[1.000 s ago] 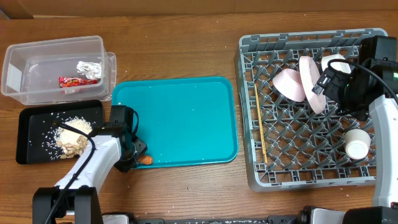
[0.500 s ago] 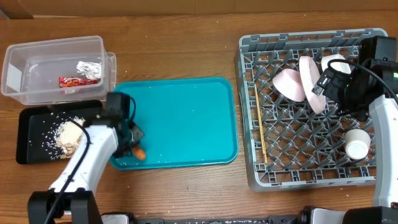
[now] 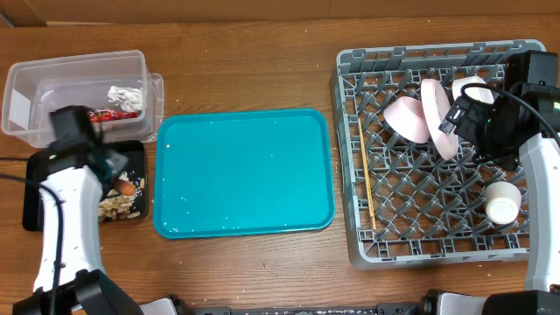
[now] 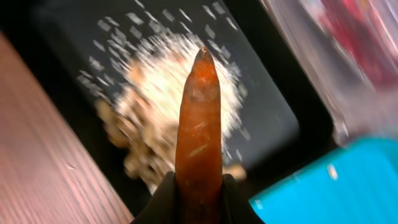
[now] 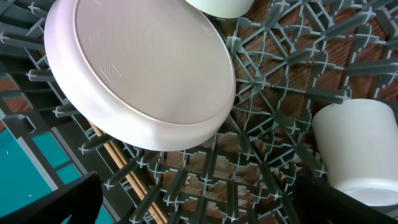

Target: Sort waste into correct bins and load items into the dishwasher

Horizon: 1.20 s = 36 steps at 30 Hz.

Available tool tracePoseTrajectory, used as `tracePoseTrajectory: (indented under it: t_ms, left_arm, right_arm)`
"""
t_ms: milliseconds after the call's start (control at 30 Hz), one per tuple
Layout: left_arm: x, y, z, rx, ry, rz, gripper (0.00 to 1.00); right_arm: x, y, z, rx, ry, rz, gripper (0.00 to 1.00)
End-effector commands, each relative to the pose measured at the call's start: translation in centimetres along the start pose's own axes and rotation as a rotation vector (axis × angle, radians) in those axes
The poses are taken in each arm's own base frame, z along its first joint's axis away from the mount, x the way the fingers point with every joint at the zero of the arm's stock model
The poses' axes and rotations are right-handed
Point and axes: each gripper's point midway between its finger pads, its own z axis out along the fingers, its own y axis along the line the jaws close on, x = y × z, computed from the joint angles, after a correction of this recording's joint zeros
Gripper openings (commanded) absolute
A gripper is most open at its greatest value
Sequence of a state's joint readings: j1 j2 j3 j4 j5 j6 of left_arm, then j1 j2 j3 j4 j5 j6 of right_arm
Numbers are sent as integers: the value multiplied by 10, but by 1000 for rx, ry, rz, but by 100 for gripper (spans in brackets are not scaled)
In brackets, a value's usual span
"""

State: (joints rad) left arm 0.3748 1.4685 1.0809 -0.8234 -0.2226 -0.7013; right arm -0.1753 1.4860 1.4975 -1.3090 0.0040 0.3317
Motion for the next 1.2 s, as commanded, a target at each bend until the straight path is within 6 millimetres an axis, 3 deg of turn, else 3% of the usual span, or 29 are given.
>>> tracePoseTrajectory:
  t_ms: [0,167,433,567,633,700,767,933,1100,1167]
  left_arm:
    - [-30,27,8,-98,-101,-50,6]
    - [-32,33,36,-144,-76,-62,7]
    - [-15,40,76,-233,6,-17,13]
    - [-4,44,90,-266,50,0,23]
    - [-2,45,93,-271,58,3,36]
    - [-3,45,93,-271,56,2,55]
    - [-6,43,91,-264,49,3,62]
    - [-22,25,70,-188,40,26,67]
    - [-41,-18,22,-4,28,82,68]
    - [-40,-49,-7,118,2,178,70]
  right_arm:
    - [-1,1,-1,-7,-4,-20,100]
    - [-1,1,-1,-7,-3,-20,100]
    - [0,0,-1,-6,-1,-20,100]
    - [0,0,-1,-6,-1,-20,100]
    - [0,0,-1,-6,-1,-20,100]
    - [0,0,-1,-6,-1,-21,100]
    - [0,0,-1,-6,-1,-20,100]
    - [0,1,-1,-6,-2,-20,100]
    - [-2,4,-1,-18,-10,-25,100]
    - [2,26,-2,-130,7,-119,100]
